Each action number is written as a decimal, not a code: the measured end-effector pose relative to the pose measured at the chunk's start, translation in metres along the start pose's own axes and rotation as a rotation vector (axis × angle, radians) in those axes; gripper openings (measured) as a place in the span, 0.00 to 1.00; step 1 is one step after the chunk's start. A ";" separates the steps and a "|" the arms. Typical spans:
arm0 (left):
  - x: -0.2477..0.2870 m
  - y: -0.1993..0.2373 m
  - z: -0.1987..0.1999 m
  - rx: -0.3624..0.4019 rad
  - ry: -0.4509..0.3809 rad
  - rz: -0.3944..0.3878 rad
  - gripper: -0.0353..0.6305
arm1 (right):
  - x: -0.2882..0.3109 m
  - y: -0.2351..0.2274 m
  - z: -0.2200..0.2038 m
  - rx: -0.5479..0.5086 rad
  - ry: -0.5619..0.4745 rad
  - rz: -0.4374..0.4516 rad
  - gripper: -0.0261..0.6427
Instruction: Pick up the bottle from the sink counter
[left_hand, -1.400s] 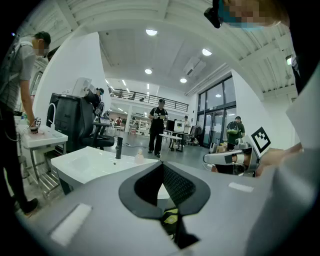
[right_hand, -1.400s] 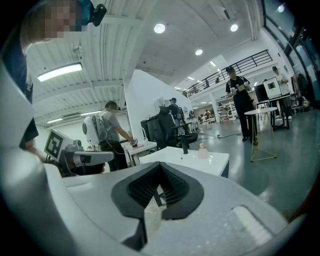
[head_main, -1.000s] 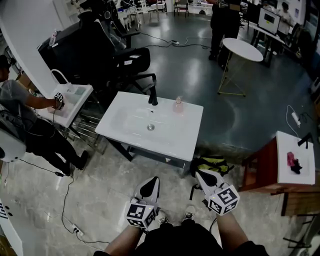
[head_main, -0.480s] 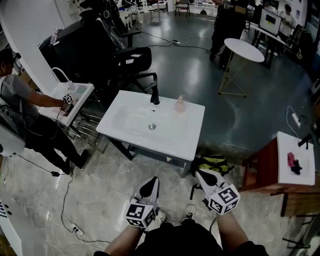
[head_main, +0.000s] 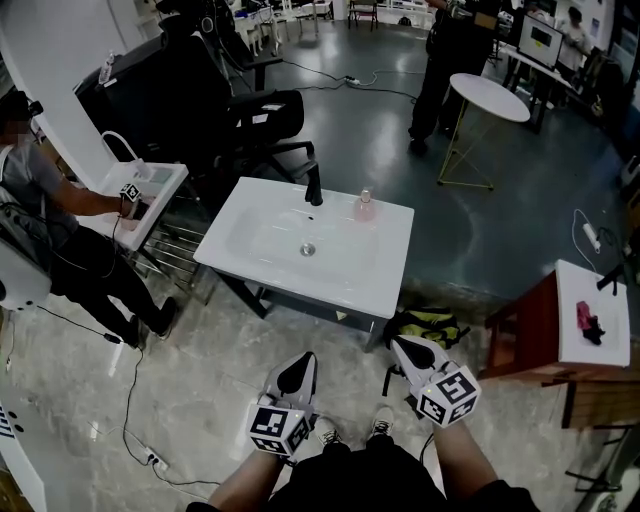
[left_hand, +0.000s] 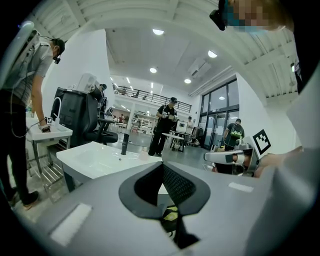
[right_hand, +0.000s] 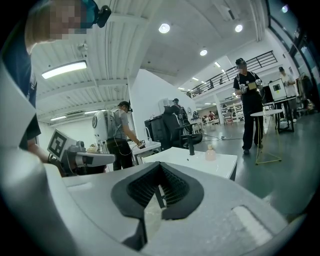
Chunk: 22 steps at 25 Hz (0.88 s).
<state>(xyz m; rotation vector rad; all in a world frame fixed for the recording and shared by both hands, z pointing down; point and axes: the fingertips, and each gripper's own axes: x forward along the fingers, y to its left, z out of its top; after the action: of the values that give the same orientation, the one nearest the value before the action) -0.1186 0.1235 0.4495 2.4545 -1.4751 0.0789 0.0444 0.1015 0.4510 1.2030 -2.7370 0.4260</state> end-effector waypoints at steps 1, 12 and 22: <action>-0.001 0.003 0.000 -0.002 0.001 -0.001 0.06 | 0.002 0.001 0.001 0.003 0.002 -0.004 0.04; -0.015 0.033 -0.002 0.000 0.013 -0.028 0.06 | 0.029 0.023 0.000 0.004 0.003 -0.025 0.04; -0.019 0.050 -0.004 0.027 0.027 -0.070 0.06 | 0.040 0.033 -0.004 0.019 -0.004 -0.074 0.04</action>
<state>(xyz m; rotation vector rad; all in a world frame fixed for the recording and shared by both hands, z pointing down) -0.1711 0.1182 0.4603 2.5142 -1.3845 0.1177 -0.0069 0.0958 0.4570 1.3057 -2.6876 0.4431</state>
